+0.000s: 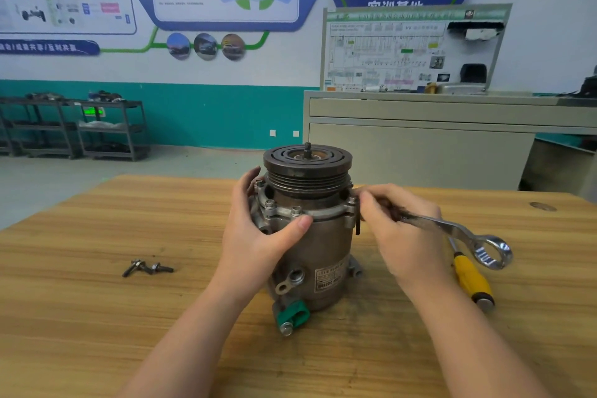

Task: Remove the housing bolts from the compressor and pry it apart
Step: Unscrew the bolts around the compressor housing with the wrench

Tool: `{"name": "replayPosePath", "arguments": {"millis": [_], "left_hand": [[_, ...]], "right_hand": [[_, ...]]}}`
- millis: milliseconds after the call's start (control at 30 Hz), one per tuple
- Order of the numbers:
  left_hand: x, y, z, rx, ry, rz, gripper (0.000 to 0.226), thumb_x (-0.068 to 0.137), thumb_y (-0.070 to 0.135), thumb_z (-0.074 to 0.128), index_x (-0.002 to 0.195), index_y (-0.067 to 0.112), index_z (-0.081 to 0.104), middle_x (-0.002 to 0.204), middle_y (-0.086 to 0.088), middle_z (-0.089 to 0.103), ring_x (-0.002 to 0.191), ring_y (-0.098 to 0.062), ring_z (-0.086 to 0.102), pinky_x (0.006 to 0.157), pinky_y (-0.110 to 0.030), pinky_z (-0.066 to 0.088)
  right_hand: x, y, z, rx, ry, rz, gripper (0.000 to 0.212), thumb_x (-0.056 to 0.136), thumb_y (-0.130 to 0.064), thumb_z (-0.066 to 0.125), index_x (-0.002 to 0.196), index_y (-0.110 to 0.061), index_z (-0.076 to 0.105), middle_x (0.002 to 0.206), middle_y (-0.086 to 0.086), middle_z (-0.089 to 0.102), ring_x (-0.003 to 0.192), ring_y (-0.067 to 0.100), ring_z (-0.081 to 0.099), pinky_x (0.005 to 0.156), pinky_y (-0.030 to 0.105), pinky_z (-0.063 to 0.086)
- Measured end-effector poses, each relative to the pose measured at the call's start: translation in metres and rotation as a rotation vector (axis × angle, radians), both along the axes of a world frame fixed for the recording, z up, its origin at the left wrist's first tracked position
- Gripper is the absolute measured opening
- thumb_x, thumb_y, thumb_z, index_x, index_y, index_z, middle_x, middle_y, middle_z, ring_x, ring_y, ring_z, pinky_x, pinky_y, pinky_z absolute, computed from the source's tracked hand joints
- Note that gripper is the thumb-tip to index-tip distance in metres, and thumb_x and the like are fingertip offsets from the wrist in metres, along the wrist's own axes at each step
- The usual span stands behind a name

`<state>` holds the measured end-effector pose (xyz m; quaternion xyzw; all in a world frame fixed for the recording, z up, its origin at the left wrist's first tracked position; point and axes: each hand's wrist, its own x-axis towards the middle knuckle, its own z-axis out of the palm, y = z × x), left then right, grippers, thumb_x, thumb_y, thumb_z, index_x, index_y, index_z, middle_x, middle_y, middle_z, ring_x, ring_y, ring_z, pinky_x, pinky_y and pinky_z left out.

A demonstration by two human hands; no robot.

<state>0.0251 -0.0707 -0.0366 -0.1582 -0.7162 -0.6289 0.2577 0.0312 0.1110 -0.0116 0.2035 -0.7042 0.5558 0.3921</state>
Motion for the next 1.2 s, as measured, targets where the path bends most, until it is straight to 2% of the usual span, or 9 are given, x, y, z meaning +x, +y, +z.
{"name": "replayPosePath", "arguments": {"millis": [167, 267, 367, 500, 667, 800, 933, 1100, 1200], "left_hand": [[0.001, 0.001, 0.001, 0.011, 0.01, -0.012, 0.101, 0.052, 0.059, 0.077, 0.14, 0.039, 0.031, 0.133, 0.023, 0.049, 0.121, 0.007, 0.048, 0.104, -0.029, 0.045], [0.002, 0.002, 0.002, 0.017, 0.016, -0.019, 0.102, 0.053, 0.058, 0.077, 0.141, 0.036, 0.032, 0.133, 0.021, 0.049, 0.121, 0.008, 0.048, 0.102, -0.025, 0.045], [0.002, 0.002, 0.002, 0.018, 0.018, -0.025, 0.096, 0.054, 0.057, 0.076, 0.138, 0.039, 0.032, 0.133, 0.022, 0.049, 0.121, 0.007, 0.048, 0.102, -0.023, 0.044], [0.001, 0.001, 0.003, -0.002, 0.023, -0.015, 0.092, 0.054, 0.059, 0.075, 0.134, 0.043, 0.032, 0.131, 0.026, 0.048, 0.121, 0.01, 0.046, 0.099, -0.019, 0.043], [0.002, 0.001, 0.003, -0.019, 0.016, 0.001, 0.097, 0.054, 0.06, 0.074, 0.138, 0.04, 0.031, 0.133, 0.023, 0.046, 0.122, 0.009, 0.045, 0.102, -0.023, 0.042], [0.003, 0.001, 0.003, -0.024, 0.013, -0.002, 0.095, 0.054, 0.06, 0.074, 0.136, 0.043, 0.03, 0.133, 0.025, 0.046, 0.122, 0.01, 0.044, 0.102, -0.022, 0.041], [0.004, 0.001, 0.004, -0.01, 0.011, -0.014, 0.086, 0.053, 0.059, 0.074, 0.128, 0.051, 0.032, 0.127, 0.03, 0.047, 0.117, 0.017, 0.045, 0.094, -0.01, 0.042], [0.003, 0.0, 0.003, -0.026, 0.007, -0.005, 0.096, 0.054, 0.06, 0.074, 0.138, 0.042, 0.03, 0.135, 0.023, 0.045, 0.124, 0.008, 0.044, 0.107, -0.031, 0.042], [0.004, 0.0, 0.003, -0.026, 0.01, -0.003, 0.096, 0.054, 0.06, 0.075, 0.137, 0.042, 0.031, 0.135, 0.022, 0.047, 0.124, 0.006, 0.045, 0.107, -0.033, 0.042]], "right_hand": [[0.0, 0.002, 0.001, 0.059, -0.014, 0.031, 0.02, 0.079, -0.009, 0.076, 0.075, -0.026, 0.066, 0.049, -0.01, 0.045, 0.049, 0.0, 0.047, 0.05, 0.005, 0.034], [-0.001, 0.003, 0.0, 0.103, 0.018, -0.011, 0.03, 0.084, -0.002, 0.069, 0.077, -0.031, 0.066, 0.052, -0.003, 0.053, 0.053, 0.003, 0.051, 0.05, 0.009, 0.037], [-0.003, 0.005, -0.001, 0.12, -0.003, 0.007, 0.012, 0.083, -0.015, 0.073, 0.084, -0.025, 0.066, 0.051, -0.006, 0.046, 0.052, 0.004, 0.05, 0.051, 0.011, 0.039], [-0.006, 0.003, -0.004, 0.118, 0.007, 0.001, 0.008, 0.081, -0.021, 0.071, 0.08, -0.027, 0.066, 0.053, -0.01, 0.045, 0.052, 0.012, 0.051, 0.054, 0.032, 0.049], [-0.011, 0.002, -0.008, 0.11, 0.03, 0.003, 0.01, 0.079, -0.039, 0.065, 0.087, -0.032, 0.062, 0.053, -0.007, 0.046, 0.05, 0.007, 0.047, 0.051, 0.022, 0.043], [-0.012, 0.0, -0.009, 0.114, 0.05, 0.002, 0.009, 0.08, -0.037, 0.058, 0.084, -0.038, 0.066, 0.057, -0.011, 0.054, 0.053, 0.007, 0.053, 0.051, 0.028, 0.048], [-0.01, 0.0, -0.009, 0.142, 0.028, -0.023, 0.01, 0.079, -0.041, 0.066, 0.084, -0.036, 0.059, 0.058, -0.01, 0.053, 0.051, 0.007, 0.052, 0.049, 0.013, 0.041], [-0.006, -0.002, -0.007, 0.129, 0.007, -0.01, 0.011, 0.082, -0.027, 0.058, 0.083, -0.038, 0.059, 0.062, -0.014, 0.06, 0.058, 0.006, 0.059, 0.05, 0.01, 0.041], [-0.005, -0.001, -0.006, 0.147, -0.002, -0.02, 0.011, 0.086, -0.031, 0.065, 0.082, -0.034, 0.055, 0.062, -0.005, 0.059, 0.054, 0.008, 0.057, 0.048, 0.012, 0.041]]}}
